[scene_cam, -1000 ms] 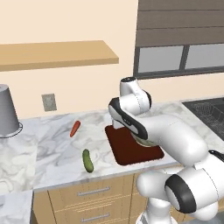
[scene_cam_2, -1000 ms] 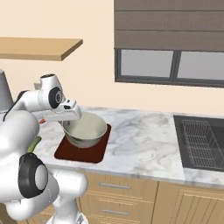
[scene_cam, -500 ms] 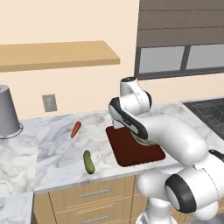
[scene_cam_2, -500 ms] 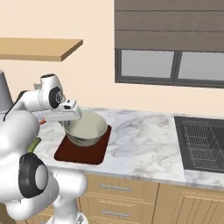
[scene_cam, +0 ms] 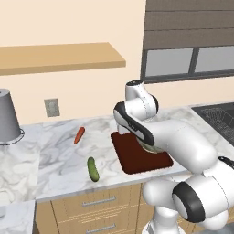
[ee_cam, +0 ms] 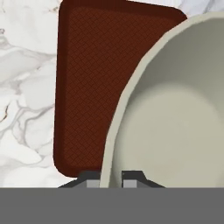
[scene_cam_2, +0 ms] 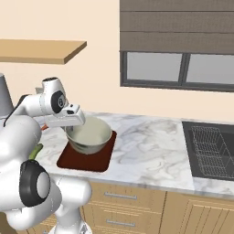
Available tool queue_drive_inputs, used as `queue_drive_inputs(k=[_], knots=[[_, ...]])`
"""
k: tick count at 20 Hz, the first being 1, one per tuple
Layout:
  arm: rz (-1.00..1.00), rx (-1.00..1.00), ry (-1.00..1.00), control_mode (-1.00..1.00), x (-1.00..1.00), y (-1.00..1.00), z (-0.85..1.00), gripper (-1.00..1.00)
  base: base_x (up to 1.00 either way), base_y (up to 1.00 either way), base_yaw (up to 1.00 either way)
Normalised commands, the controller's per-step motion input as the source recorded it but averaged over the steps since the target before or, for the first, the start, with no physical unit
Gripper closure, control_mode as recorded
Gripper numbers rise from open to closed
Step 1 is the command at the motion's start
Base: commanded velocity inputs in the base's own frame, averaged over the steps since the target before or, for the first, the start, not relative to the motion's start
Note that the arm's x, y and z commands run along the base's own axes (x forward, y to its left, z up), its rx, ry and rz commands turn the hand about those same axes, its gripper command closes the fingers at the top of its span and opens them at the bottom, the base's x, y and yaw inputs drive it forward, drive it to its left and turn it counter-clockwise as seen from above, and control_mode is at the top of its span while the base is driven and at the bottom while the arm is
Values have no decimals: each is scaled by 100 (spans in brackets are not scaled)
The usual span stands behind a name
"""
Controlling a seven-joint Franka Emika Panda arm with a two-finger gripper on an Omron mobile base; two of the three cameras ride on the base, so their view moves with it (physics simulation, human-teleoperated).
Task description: Place the two vegetables and bowl onto the tray for setting up a vegetable dip station.
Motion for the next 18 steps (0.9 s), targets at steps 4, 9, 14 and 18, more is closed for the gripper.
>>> queue_drive_inputs(k=[4, 9, 14, 18], knots=[[0, 0, 0, 100, 0, 0, 0, 100, 0, 0, 0], [0, 0, 0, 100, 0, 0, 0, 100, 0, 0, 0], [1, 0, 0, -100, 0, 0, 1, 100, 0, 0, 1], [0, 4, 0, -100, 14, 0, 12, 100, 0, 0, 0]])
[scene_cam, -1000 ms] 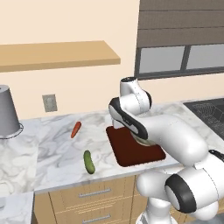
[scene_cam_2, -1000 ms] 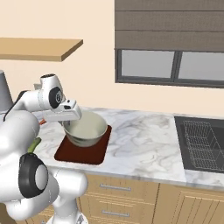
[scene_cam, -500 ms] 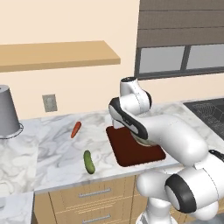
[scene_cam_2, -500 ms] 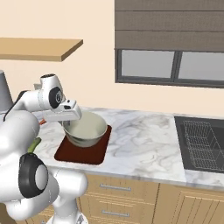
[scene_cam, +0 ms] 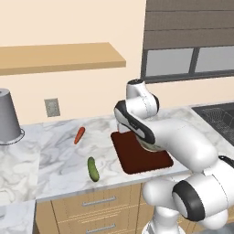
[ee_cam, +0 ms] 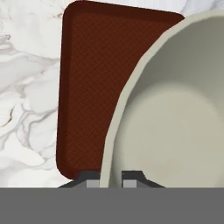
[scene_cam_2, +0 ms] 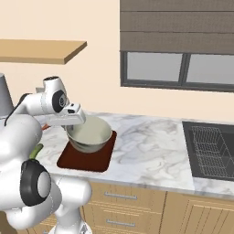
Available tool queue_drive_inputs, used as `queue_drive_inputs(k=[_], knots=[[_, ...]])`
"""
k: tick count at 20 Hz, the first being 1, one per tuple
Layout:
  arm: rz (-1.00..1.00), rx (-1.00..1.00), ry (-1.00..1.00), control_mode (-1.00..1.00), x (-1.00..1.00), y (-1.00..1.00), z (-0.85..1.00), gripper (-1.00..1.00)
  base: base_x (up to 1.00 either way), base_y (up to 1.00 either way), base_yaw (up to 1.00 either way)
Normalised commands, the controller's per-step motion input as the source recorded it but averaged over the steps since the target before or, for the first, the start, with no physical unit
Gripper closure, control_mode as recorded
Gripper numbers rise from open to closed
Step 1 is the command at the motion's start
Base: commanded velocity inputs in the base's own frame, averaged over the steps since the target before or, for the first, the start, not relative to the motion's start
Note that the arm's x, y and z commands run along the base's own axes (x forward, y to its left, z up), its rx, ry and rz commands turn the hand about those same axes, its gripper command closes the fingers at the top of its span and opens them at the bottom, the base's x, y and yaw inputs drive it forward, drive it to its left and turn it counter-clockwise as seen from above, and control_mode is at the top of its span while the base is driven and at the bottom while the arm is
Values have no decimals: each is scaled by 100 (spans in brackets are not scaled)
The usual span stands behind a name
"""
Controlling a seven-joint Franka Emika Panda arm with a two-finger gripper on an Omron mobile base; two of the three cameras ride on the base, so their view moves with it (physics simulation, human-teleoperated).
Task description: Place the two vegetables and bowl onto the tray for setting up a vegetable dip station.
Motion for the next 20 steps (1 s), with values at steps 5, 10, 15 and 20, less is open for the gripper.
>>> queue_drive_inputs(k=[5, 10, 15, 20], knots=[[1, 1, 0, -100, 32, 5, 7, 100, 0, 0, 0], [3, -2, 0, -100, 39, 15, 0, 100, 0, 0, 0], [4, -3, 0, -100, 34, 15, -5, 100, 0, 0, 0], [0, -12, 0, -100, 25, 14, -8, 100, 0, 0, 0]])
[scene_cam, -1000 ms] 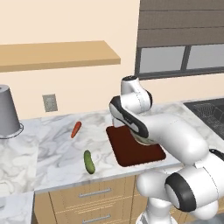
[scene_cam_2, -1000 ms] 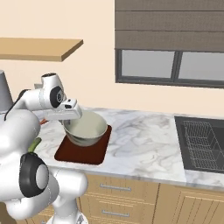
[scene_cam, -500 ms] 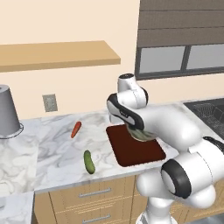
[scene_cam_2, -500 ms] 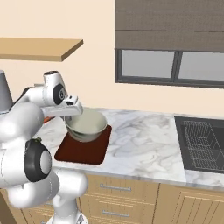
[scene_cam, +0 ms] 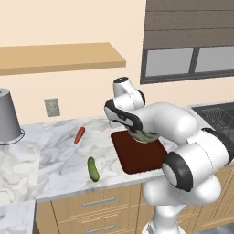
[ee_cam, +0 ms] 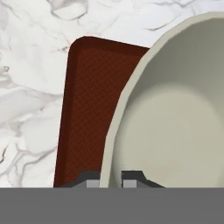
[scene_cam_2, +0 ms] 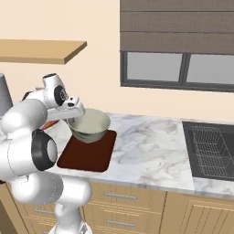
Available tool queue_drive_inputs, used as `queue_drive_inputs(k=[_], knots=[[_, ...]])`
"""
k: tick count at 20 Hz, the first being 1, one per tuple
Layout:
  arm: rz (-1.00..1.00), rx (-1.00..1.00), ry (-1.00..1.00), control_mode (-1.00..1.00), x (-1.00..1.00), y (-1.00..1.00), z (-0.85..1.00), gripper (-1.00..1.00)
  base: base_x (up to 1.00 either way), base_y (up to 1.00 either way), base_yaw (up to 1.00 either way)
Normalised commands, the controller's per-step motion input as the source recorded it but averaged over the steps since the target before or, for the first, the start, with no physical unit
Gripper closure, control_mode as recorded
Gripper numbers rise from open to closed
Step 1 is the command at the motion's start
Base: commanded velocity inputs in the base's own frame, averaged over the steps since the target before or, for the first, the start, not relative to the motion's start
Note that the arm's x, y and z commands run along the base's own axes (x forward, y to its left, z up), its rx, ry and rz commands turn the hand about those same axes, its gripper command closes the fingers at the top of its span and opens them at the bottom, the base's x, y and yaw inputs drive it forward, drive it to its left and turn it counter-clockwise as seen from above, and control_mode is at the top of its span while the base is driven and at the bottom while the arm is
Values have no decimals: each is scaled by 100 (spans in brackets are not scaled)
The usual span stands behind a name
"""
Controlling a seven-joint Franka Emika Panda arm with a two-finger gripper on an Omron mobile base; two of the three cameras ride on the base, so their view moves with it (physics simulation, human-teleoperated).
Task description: Place the two vegetables and bowl onto the tray for setting up a vegetable dip station.
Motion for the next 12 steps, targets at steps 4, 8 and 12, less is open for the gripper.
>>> queue_drive_inputs(k=[4, 8, 12], knots=[[0, -13, 0, -100, 19, 15, -10, 100, 0, 0, 0], [0, -5, 0, -100, 23, 14, -12, 100, 0, 0, 0], [0, 0, 0, -100, 27, 11, -10, 100, 0, 0, 0]])
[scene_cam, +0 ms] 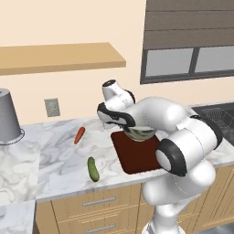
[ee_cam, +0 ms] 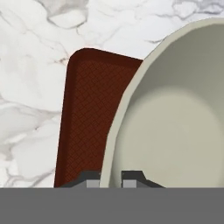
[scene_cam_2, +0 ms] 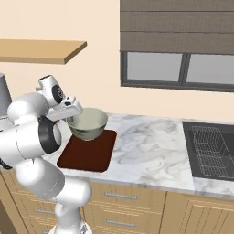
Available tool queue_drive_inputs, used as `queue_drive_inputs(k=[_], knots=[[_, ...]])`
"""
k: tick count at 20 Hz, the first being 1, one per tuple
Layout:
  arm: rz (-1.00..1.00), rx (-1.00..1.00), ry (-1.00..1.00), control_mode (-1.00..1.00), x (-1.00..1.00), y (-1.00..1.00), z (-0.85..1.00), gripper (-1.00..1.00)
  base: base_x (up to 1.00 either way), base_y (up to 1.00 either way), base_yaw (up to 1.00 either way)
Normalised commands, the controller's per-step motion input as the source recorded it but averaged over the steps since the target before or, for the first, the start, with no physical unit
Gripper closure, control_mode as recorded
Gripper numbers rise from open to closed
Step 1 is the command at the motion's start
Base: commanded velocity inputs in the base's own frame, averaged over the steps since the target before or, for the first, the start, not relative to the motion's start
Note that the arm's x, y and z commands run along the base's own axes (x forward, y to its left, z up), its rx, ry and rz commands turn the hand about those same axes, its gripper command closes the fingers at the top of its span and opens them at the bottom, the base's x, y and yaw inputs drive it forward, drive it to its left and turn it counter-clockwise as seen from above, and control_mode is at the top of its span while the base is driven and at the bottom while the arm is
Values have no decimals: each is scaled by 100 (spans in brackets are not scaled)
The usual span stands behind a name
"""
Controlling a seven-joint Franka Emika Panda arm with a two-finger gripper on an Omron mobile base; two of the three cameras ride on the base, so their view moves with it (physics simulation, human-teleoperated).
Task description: Place the two vegetables and bowl onto the tray for setting up a vegetable dip station.
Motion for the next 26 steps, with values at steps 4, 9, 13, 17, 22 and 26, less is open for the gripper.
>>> queue_drive_inputs(k=[4, 9, 13, 17, 22, 26], knots=[[0, 0, 0, -100, 16, 8, -16, 100, 0, 0, 0], [0, 0, 0, -100, 11, 0, -16, 100, 0, 0, 0], [0, 0, 0, -100, 13, 0, -14, 100, 0, 0, 0], [0, 0, 0, -100, 13, 0, -11, 100, 0, 0, 0], [0, 0, 0, -100, 11, 0, -10, 100, 0, 0, 0], [0, 0, 0, -100, 10, 0, -9, 100, 0, 0, 0]])
